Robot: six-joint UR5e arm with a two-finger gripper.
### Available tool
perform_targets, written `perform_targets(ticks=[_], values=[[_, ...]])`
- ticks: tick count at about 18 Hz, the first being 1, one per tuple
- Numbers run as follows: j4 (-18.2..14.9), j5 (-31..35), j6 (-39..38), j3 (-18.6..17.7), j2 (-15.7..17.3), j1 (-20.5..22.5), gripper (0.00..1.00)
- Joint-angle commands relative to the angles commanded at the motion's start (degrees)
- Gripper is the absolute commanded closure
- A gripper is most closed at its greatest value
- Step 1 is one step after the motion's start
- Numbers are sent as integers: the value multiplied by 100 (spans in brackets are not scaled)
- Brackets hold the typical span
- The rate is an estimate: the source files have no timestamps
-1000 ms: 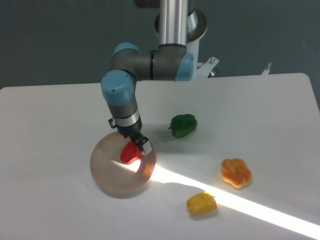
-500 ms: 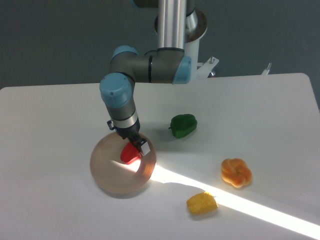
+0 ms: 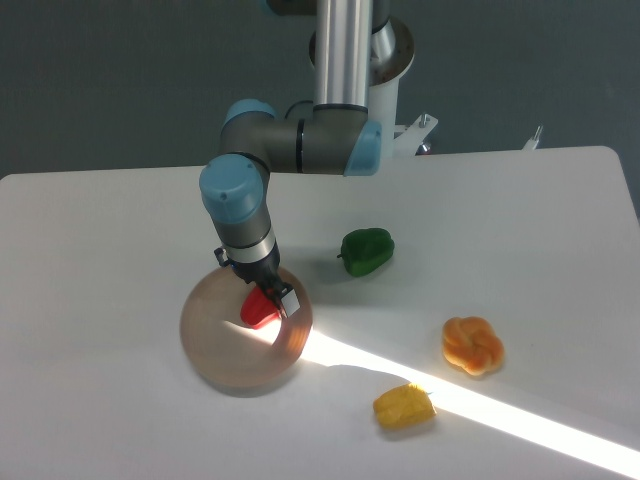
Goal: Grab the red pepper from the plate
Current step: 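Close the gripper fingers around the red pepper on the plate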
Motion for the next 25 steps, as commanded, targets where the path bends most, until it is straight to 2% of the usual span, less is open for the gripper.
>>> perform_targets(ticks=[1, 3, 10, 18, 22, 25], values=[[0, 0, 18, 0, 0, 0, 22], [0, -9, 18, 0, 0, 0, 24], [-9, -9, 36, 0, 44, 0, 41], [-35, -9, 202, 88, 97, 26, 48], [-158, 0, 553, 324, 237, 70, 50], [-692, 0, 774, 666, 281, 263, 50]])
